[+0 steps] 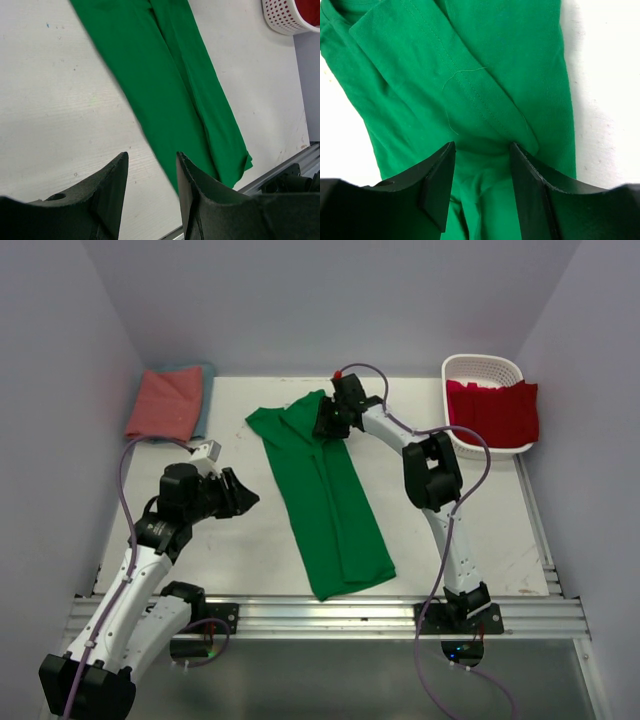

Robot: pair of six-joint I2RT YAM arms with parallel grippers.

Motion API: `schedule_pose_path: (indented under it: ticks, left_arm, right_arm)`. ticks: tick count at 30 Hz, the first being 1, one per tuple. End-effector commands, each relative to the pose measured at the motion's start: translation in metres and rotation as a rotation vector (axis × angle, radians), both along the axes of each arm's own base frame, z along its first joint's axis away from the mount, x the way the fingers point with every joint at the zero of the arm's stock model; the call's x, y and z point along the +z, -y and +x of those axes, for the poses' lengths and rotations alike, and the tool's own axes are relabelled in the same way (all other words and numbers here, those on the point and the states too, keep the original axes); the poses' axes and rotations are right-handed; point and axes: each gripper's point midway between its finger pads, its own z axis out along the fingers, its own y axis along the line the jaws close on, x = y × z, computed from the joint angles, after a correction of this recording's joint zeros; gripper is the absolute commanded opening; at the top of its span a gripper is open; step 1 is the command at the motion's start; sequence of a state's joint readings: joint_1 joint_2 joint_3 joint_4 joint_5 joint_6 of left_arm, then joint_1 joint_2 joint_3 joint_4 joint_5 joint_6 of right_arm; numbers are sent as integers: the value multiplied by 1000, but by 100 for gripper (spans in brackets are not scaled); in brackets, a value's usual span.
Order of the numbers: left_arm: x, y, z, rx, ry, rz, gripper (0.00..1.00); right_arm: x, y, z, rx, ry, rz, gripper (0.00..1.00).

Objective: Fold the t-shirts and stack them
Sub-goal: Fold the tshirt

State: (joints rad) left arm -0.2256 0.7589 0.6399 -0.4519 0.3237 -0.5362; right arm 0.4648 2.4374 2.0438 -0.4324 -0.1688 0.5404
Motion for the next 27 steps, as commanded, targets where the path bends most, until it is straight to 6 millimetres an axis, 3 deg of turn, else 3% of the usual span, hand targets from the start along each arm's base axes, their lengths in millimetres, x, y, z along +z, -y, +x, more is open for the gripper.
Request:
schedule_pose_path:
  ticks: [1,4,7,8,13,16,17,20,25,27]
  left_arm:
    - [2,-4,-1,0,22,24,47]
    - [2,-4,-1,4,26,23,47]
    - [-2,-2,-1,1,14,10,47]
    - [-2,0,0,-10,18,0,46]
    - [-14,5,-3,-32,-12,-19,46]
    - [-19,10,-3,-48,-22,-38,45]
    - [-19,12,-3,-59,-23,-48,45]
    - [-22,14,-3,-66,-34,-56,44]
    - [-23,13,-4,-60,-32,-52,44]
    - [-24,12,-3,-55,-36,-50,44]
  right_arm:
    - [44,12,3,-18,90,-30,51]
    - [55,16,-2,-10,123,-27,49]
    - [53,25,-13,-21,95,-61,44]
    - [41,29,-24,-24,70,-86,44]
    - [25,53,-52,-80,72,-146,38]
    - [10,66,-63,-109,74,-176,27]
    - [-1,69,-69,-106,48,-192,15]
    - [-19,73,-81,-88,5,-212,0]
    - [-40,87,-103,-110,-45,-245,0]
    - [-52,94,-123,-118,-85,-271,0]
